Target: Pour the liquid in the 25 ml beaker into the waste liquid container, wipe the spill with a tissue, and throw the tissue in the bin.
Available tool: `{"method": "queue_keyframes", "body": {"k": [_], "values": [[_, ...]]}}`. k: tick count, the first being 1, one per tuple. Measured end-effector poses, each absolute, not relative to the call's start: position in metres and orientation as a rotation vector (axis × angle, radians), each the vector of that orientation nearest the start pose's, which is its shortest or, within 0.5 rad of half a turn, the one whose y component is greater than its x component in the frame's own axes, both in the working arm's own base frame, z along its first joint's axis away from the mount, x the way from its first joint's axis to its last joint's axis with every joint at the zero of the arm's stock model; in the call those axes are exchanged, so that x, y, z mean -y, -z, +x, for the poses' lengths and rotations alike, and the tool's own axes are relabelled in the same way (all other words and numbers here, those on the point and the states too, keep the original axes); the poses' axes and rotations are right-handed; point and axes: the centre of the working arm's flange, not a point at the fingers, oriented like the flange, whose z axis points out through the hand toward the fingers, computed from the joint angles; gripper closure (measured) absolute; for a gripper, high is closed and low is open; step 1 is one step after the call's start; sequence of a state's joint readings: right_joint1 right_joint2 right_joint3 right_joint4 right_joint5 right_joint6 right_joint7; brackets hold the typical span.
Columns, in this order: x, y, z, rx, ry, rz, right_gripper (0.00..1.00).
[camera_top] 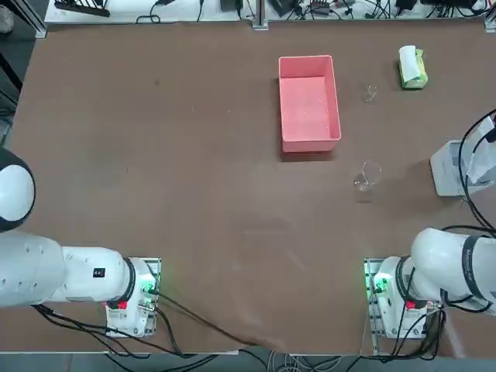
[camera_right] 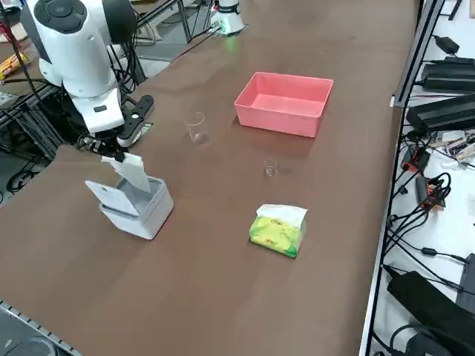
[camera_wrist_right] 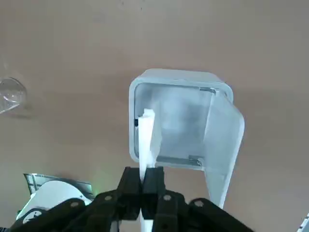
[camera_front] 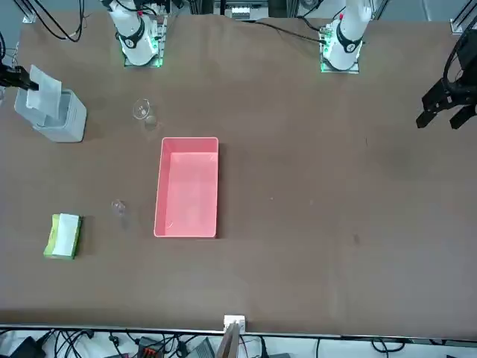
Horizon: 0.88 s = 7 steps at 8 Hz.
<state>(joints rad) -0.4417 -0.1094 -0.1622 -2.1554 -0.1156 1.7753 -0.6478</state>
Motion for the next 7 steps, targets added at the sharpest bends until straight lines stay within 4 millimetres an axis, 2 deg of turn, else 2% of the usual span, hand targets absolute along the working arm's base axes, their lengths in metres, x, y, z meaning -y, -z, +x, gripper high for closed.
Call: {"method": "queue_keyframes", "body": {"k": [3, 5, 6, 7], "values": [[0.286, -0.4214, 0.3927, 0.134, -0.427, -3.031, 0.93], [0.289, -0.4213, 0.391, 0.134, -0.437, -3.04, 0.81], [0.2895, -0.4212, 0.3908, 0.134, -0.437, -3.041, 0.63], [0.2897, -0.421, 0.3907, 0.134, -0.437, -3.041, 0.55]]}}
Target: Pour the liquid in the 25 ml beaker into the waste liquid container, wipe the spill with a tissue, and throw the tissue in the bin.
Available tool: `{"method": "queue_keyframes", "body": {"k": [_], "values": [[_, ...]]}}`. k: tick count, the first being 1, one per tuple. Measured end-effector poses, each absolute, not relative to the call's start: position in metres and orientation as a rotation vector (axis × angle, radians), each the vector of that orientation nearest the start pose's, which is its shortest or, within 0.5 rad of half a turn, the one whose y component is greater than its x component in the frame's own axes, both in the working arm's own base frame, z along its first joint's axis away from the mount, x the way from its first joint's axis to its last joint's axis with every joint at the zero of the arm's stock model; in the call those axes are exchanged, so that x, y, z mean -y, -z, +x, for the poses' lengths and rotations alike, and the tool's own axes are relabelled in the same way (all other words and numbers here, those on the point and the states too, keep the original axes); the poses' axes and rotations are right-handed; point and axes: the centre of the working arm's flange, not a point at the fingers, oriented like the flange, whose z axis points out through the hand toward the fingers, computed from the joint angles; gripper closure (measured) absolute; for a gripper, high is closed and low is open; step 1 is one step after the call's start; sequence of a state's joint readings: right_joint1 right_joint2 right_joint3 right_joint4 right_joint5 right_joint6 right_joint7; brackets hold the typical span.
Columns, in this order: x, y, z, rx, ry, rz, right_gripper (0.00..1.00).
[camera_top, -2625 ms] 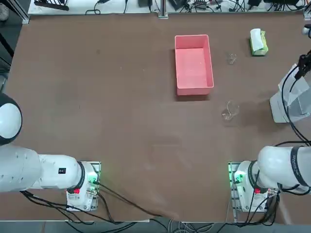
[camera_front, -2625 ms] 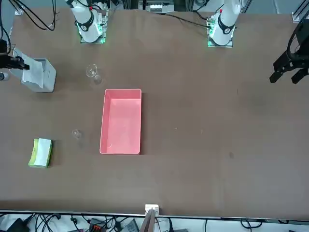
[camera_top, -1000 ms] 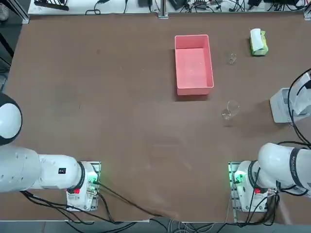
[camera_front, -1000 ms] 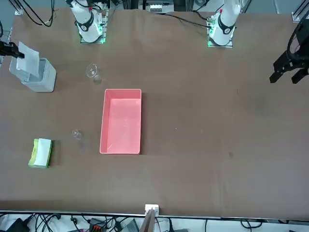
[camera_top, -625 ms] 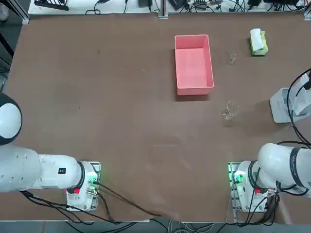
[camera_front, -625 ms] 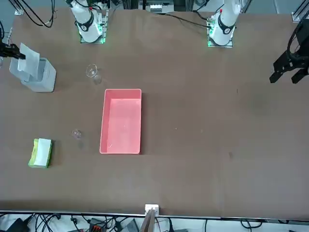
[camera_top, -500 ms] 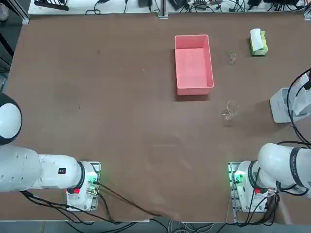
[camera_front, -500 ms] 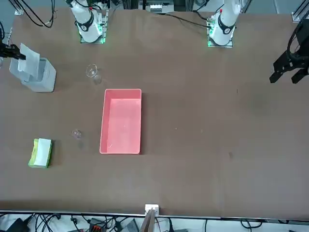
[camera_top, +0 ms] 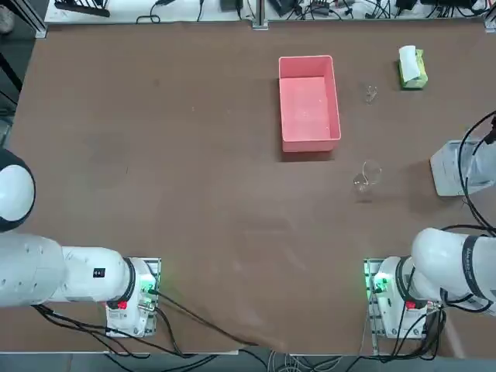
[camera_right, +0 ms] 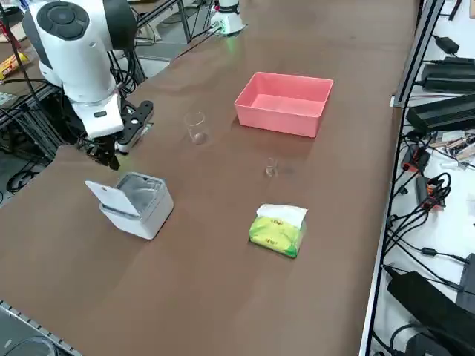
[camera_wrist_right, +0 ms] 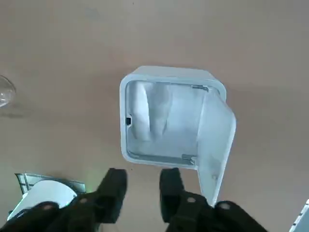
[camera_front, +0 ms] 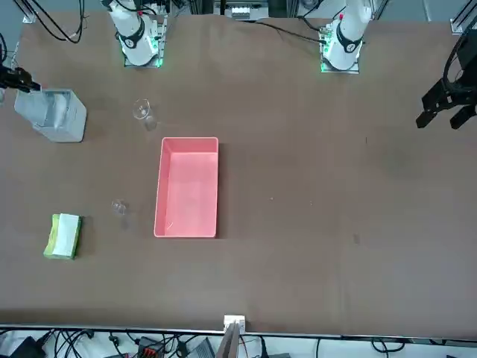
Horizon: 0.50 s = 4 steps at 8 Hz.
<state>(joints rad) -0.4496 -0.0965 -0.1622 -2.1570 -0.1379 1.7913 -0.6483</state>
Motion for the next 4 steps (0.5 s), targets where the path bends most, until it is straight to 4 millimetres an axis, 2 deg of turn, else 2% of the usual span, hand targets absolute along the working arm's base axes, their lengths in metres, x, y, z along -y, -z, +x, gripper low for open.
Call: {"method": "queue_keyframes", "body": {"k": [1, 3, 4], "values": [[0.29, -0.421, 0.3906, 0.133, -0.437, -3.042, 0.48], [0.2897, -0.4216, 0.3924, 0.139, -0.425, -3.049, 0.13], [0.2875, -0.423, 0.3972, 0.156, -0.403, -3.064, 0.0]]}}
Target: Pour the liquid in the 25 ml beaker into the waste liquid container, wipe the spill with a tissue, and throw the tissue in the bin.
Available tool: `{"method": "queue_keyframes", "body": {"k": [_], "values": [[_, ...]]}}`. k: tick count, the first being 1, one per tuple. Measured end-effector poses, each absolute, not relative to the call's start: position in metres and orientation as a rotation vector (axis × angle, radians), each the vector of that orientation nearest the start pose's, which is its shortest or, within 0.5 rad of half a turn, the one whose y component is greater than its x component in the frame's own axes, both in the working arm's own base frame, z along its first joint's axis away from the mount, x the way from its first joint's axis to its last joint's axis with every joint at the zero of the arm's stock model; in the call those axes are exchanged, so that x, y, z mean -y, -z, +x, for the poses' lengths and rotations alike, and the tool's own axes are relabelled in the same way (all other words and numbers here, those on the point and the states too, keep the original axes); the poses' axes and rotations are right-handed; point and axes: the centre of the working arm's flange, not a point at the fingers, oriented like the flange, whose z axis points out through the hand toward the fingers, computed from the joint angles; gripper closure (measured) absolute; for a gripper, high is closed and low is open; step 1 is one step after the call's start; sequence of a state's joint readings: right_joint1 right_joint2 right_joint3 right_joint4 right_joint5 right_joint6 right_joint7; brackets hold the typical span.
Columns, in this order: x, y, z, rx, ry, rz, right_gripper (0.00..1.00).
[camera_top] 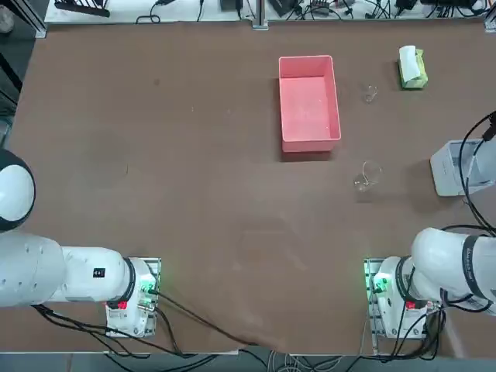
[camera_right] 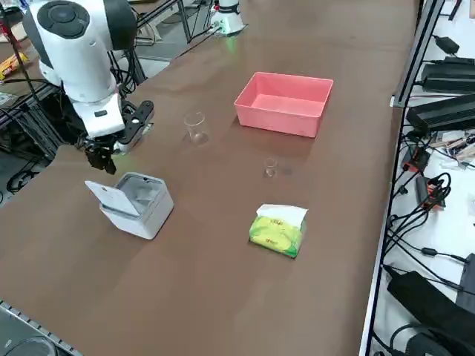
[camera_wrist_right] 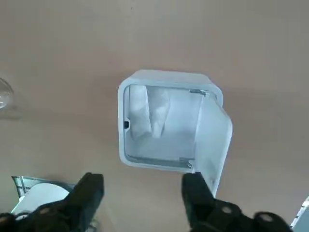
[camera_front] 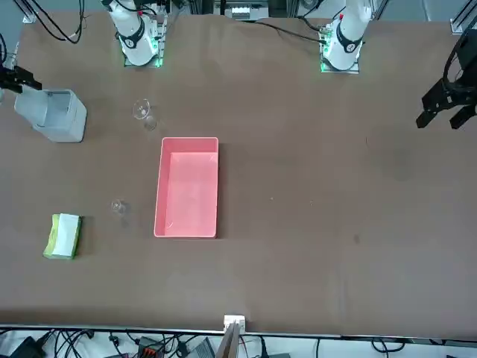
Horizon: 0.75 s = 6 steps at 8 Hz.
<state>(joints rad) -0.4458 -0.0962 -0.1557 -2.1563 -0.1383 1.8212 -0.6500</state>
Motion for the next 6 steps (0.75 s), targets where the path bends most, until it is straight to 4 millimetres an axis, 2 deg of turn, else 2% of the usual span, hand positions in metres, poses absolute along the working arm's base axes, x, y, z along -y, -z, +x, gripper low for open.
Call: {"method": "queue_keyframes", "body": {"k": [1, 3, 6], "values": [[0.28, -0.426, 0.408, 0.195, -0.378, -3.081, 0.0], [0.261, -0.433, 0.442, 0.28, -0.342, -3.101, 0.0], [0.244, -0.449, 0.51, 0.372, -0.249, -3.123, 0.0]]}}
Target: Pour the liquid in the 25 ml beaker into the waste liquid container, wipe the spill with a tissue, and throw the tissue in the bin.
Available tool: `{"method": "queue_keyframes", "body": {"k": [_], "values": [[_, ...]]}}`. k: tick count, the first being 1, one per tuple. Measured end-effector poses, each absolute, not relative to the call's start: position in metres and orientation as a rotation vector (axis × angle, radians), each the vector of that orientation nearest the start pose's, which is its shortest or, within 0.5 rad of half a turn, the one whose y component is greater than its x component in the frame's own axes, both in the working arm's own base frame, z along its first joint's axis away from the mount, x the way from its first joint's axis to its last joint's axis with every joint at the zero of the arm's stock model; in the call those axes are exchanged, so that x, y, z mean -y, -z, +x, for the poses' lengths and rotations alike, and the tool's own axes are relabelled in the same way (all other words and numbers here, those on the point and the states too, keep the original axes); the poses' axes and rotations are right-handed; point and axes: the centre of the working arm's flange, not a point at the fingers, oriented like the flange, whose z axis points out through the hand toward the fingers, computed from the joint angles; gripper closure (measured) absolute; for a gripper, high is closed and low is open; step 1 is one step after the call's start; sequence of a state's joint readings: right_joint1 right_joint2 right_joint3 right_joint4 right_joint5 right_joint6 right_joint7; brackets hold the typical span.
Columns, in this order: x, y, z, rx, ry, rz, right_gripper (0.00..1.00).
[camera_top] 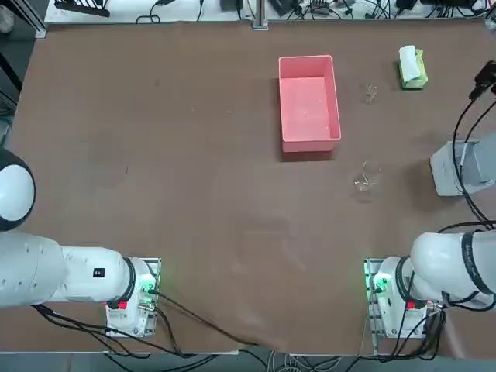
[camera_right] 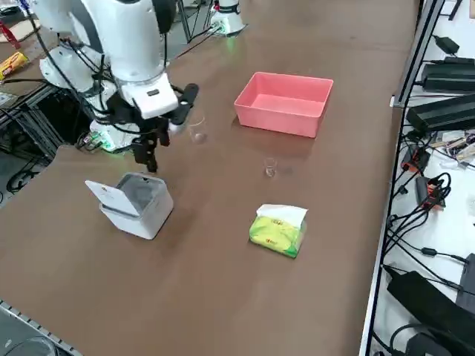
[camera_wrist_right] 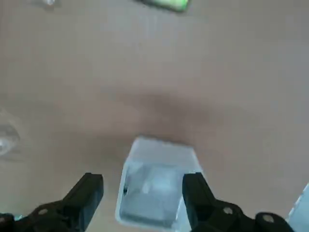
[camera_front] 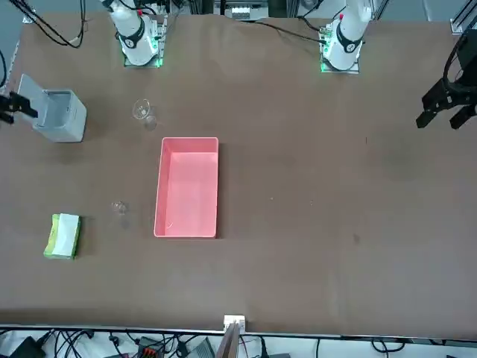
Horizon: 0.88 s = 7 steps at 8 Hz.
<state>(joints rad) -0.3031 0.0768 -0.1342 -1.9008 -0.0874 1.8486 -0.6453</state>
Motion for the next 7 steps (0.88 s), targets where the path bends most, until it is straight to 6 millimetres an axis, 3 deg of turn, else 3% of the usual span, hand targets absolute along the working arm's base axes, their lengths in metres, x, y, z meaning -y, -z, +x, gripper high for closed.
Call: {"method": "queue_keyframes", "body": {"k": [3, 5, 7], "values": [[0.202, -0.466, 0.559, 0.396, -0.168, -3.152, 0.0], [0.159, -0.5, 0.58, 0.373, -0.132, -3.172, 0.0], [0.116, -0.54, 0.587, 0.227, -0.162, -3.186, 0.0]]}}
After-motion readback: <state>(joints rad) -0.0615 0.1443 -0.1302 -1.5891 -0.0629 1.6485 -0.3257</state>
